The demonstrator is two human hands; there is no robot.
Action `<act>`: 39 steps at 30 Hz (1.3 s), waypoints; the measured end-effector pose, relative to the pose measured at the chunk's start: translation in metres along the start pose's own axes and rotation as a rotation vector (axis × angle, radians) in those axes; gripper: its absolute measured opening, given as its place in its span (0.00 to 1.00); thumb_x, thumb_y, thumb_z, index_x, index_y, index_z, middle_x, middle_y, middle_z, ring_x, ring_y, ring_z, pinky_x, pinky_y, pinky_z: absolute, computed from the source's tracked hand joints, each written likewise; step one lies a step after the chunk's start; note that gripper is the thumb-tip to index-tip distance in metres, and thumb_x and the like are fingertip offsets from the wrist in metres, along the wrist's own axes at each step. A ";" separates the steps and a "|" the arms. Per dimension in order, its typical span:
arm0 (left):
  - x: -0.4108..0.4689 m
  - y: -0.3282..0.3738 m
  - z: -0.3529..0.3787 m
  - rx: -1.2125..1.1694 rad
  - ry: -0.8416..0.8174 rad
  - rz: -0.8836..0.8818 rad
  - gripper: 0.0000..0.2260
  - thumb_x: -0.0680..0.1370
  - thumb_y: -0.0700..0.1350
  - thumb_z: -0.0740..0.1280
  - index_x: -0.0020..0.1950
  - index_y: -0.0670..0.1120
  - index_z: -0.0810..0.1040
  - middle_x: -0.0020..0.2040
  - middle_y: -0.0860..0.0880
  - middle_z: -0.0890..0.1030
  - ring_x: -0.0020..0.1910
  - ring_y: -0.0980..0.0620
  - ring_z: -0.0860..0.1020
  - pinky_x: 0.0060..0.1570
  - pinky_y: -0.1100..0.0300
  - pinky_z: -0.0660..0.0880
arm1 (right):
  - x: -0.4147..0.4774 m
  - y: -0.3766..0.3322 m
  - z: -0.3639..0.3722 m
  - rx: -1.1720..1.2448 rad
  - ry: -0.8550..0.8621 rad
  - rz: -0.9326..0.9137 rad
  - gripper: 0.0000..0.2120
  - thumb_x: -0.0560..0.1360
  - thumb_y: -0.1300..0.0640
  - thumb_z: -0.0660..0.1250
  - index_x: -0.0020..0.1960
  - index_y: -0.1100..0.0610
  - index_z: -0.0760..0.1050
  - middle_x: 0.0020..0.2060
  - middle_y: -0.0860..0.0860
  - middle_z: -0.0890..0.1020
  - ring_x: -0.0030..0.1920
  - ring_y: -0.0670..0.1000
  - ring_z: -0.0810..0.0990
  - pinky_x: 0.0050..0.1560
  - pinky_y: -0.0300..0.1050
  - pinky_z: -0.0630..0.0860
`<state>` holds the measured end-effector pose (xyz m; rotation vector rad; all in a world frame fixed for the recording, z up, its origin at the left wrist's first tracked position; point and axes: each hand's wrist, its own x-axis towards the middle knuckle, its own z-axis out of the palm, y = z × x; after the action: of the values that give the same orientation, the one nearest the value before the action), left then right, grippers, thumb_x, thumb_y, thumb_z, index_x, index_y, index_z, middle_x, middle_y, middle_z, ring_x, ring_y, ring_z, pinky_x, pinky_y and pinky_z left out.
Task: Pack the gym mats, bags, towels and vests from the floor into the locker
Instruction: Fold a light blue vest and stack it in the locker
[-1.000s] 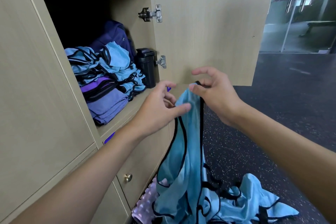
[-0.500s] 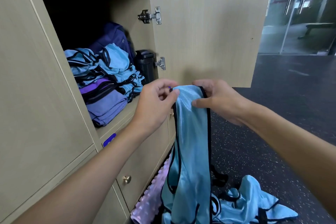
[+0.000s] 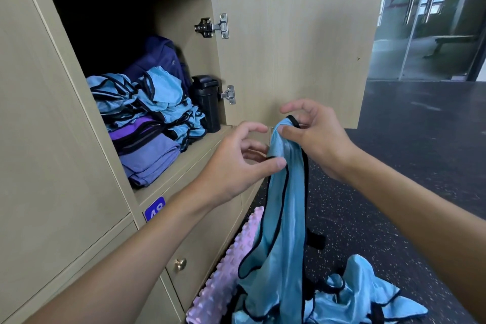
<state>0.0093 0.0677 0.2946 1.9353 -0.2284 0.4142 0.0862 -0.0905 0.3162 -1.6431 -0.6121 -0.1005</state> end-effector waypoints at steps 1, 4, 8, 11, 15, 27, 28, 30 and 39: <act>0.000 0.001 0.002 0.001 0.003 0.012 0.22 0.71 0.42 0.78 0.60 0.50 0.73 0.46 0.46 0.85 0.43 0.55 0.82 0.44 0.67 0.76 | 0.000 0.000 0.000 0.005 0.000 -0.001 0.12 0.75 0.66 0.72 0.52 0.51 0.77 0.40 0.63 0.82 0.37 0.53 0.78 0.45 0.49 0.77; 0.001 0.002 0.004 -0.012 0.080 0.060 0.15 0.74 0.37 0.75 0.53 0.48 0.73 0.41 0.43 0.85 0.37 0.53 0.80 0.41 0.62 0.76 | 0.001 0.001 0.000 -0.006 -0.001 -0.002 0.11 0.74 0.64 0.73 0.52 0.52 0.77 0.38 0.60 0.81 0.36 0.51 0.77 0.43 0.46 0.75; 0.000 0.003 0.004 0.060 0.027 0.130 0.12 0.75 0.36 0.74 0.50 0.48 0.74 0.45 0.45 0.82 0.41 0.52 0.81 0.42 0.61 0.76 | 0.002 0.004 -0.001 0.000 0.018 0.006 0.12 0.74 0.63 0.74 0.52 0.51 0.77 0.44 0.63 0.84 0.38 0.51 0.80 0.46 0.48 0.77; -0.001 0.002 0.005 0.143 -0.079 0.177 0.09 0.75 0.40 0.73 0.50 0.50 0.77 0.49 0.50 0.80 0.44 0.48 0.81 0.42 0.59 0.75 | 0.003 0.005 0.000 0.018 0.012 0.004 0.12 0.74 0.63 0.74 0.52 0.50 0.76 0.44 0.63 0.84 0.40 0.52 0.81 0.49 0.50 0.78; 0.002 0.002 0.000 0.218 -0.103 0.182 0.09 0.75 0.44 0.72 0.52 0.56 0.82 0.47 0.50 0.82 0.43 0.48 0.81 0.47 0.57 0.78 | 0.002 0.005 0.000 0.039 -0.010 0.017 0.11 0.76 0.62 0.72 0.52 0.49 0.76 0.40 0.57 0.83 0.39 0.50 0.81 0.49 0.48 0.77; 0.003 0.009 -0.013 0.591 -0.265 0.306 0.17 0.79 0.36 0.68 0.65 0.51 0.81 0.54 0.52 0.84 0.47 0.56 0.78 0.45 0.76 0.66 | 0.001 0.004 -0.001 0.105 -0.100 0.045 0.13 0.77 0.63 0.70 0.58 0.52 0.76 0.41 0.59 0.82 0.42 0.53 0.80 0.55 0.52 0.78; 0.004 0.008 -0.014 0.621 -0.271 0.353 0.16 0.79 0.35 0.68 0.64 0.48 0.82 0.57 0.52 0.84 0.51 0.58 0.78 0.47 0.76 0.66 | 0.000 0.004 -0.001 0.104 -0.107 0.047 0.13 0.77 0.63 0.70 0.59 0.52 0.76 0.42 0.60 0.82 0.42 0.53 0.80 0.57 0.53 0.78; 0.005 0.006 -0.014 0.683 -0.255 0.454 0.14 0.77 0.34 0.69 0.61 0.43 0.83 0.57 0.51 0.84 0.53 0.62 0.76 0.51 0.79 0.65 | 0.001 0.004 -0.002 0.099 -0.114 0.050 0.12 0.77 0.63 0.70 0.58 0.53 0.77 0.42 0.60 0.81 0.42 0.53 0.79 0.55 0.51 0.78; 0.006 0.011 -0.010 0.533 -0.166 0.390 0.07 0.75 0.35 0.73 0.52 0.43 0.86 0.41 0.56 0.81 0.39 0.63 0.77 0.45 0.64 0.76 | -0.002 0.014 0.001 0.046 -0.108 0.107 0.09 0.78 0.64 0.69 0.54 0.52 0.76 0.42 0.53 0.82 0.40 0.48 0.77 0.43 0.40 0.73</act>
<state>0.0094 0.0728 0.3099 2.4581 -0.6653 0.6157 0.0905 -0.0903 0.3027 -1.6412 -0.6023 0.0805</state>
